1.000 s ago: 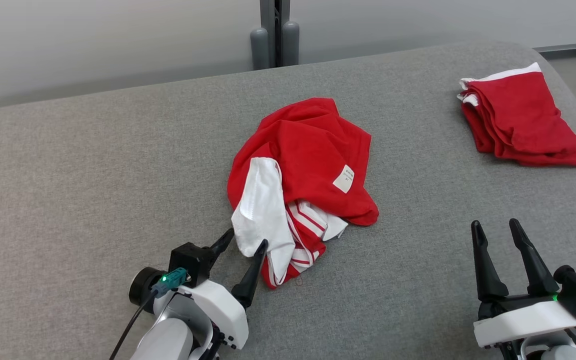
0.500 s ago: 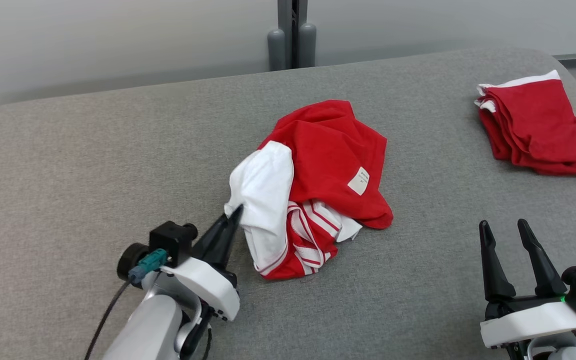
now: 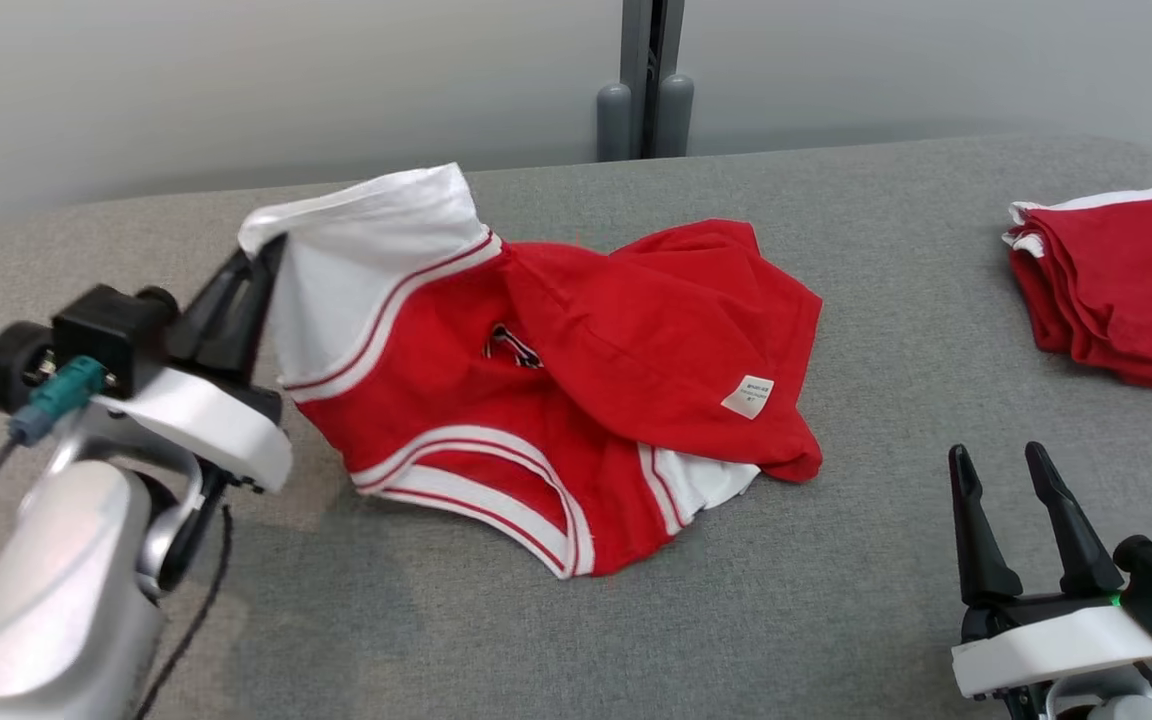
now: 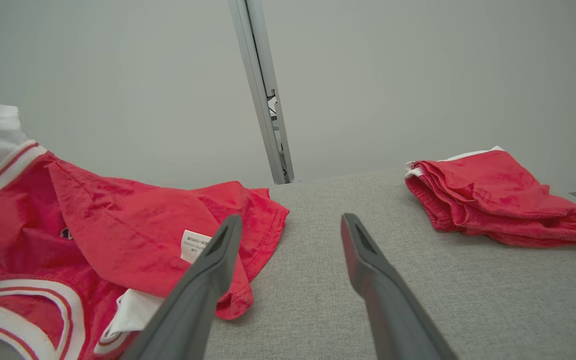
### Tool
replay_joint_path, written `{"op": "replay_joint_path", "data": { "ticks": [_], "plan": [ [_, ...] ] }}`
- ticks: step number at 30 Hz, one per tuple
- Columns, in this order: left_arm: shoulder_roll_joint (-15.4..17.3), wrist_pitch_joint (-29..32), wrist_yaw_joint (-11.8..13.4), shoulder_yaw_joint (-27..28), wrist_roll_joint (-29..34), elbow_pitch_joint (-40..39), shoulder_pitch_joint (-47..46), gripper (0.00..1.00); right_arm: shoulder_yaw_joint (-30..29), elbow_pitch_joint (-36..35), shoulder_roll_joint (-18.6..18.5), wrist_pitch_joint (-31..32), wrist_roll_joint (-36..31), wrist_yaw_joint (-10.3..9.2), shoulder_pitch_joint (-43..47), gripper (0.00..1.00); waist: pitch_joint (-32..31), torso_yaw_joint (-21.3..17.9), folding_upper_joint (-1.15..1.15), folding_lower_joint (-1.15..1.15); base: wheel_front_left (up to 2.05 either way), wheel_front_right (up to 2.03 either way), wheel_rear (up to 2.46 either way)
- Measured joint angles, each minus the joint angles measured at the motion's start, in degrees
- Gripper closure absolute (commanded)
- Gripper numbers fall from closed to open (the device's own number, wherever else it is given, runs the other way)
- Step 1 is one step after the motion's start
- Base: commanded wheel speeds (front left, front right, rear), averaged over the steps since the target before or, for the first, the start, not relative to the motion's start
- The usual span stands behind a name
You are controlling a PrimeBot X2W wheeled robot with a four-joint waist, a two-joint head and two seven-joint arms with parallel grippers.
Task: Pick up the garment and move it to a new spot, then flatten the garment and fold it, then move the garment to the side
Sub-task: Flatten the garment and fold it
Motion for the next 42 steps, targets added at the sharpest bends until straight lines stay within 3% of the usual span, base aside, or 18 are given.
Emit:
{"op": "replay_joint_path", "data": {
  "ticks": [12, 19, 25, 27, 28, 30, 31, 32, 33, 34, 42],
  "plan": [
    [10.9, 6.9, -0.5, 5.0, 0.1, -1.4, -11.2, 1.00, -0.6, 0.3, -0.3, 0.0, 0.2, 0.00, -1.8, 0.00, 3.7, -4.4, 0.00, 0.00, 0.00, 0.00, 0.00],
    [13.9, 7.9, -1.5, 4.6, 0.8, 3.3, -19.1, 1.00, -1.0, 0.2, -0.8, 0.0, 0.4, 0.00, -3.4, 0.00, 7.2, -7.1, 0.00, 0.00, 0.00, 0.00, 0.00],
    [13.4, 6.9, -1.9, 3.1, 1.0, 10.0, -21.7, 1.00, -0.7, 0.3, -1.1, 0.0, 0.4, 0.00, -4.2, 0.00, 9.4, -8.6, 0.00, 0.00, 0.00, 0.00, 0.00],
    [12.7, 5.7, -2.0, 2.8, 1.0, 12.7, -21.8, 0.51, -0.5, 0.4, -1.1, 0.0, 0.5, 0.00, -4.7, 0.00, 9.9, -9.1, 0.00, 0.00, 0.00, 0.00, 0.00],
    [12.3, 5.1, -2.0, 2.5, 1.0, 13.9, -21.8, 0.39, -0.5, 0.4, -1.1, 0.0, 0.5, 0.00, -4.9, 0.00, 10.1, -9.3, 0.00, 0.00, 0.00, 0.00, 0.00],
    [11.6, 3.8, -2.0, 2.3, 1.0, 16.2, -21.8, 0.02, -0.6, 0.6, -1.2, 0.0, 0.5, 0.00, -5.0, 0.00, 10.2, -9.4, 0.00, 0.00, 0.00, 0.00, 0.00],
    [11.3, 2.9, -2.0, 2.1, 1.0, 17.0, -21.8, 0.13, -0.6, 0.6, -1.2, 0.0, 0.5, 0.00, -5.0, 0.00, 10.1, -9.4, 0.00, 0.00, 0.00, 0.00, 0.00],
    [11.1, 2.1, -2.0, 2.0, 0.9, 17.8, -21.8, 0.16, -0.7, 0.6, -1.2, 0.0, 0.5, 0.00, -5.0, 0.00, 9.9, -9.3, 0.00, 0.00, 0.00, 0.00, 0.00],
    [10.9, 1.2, -2.0, 2.0, 0.8, 18.4, -21.8, 0.04, -0.7, 0.7, -1.3, 0.0, 0.5, 0.00, -4.9, 0.00, 9.7, -9.1, 0.00, 0.00, 0.00, 0.00, 0.00],
    [10.7, 0.4, -2.0, 2.0, 0.6, 18.9, -21.8, 0.00, -0.9, 0.7, -1.3, 0.0, 0.4, 0.00, -4.9, 0.00, 9.4, -9.0, 0.00, 0.00, 0.00, 0.00, 0.00],
    [9.2, -3.3, -2.1, 1.4, -0.6, 20.8, -19.3, 0.00, -0.9, 1.1, -1.4, 0.0, 0.0, 0.00, -3.7, 0.00, 6.0, -6.5, 0.00, 0.00, 0.00, 0.00, 0.00]
  ]
}}
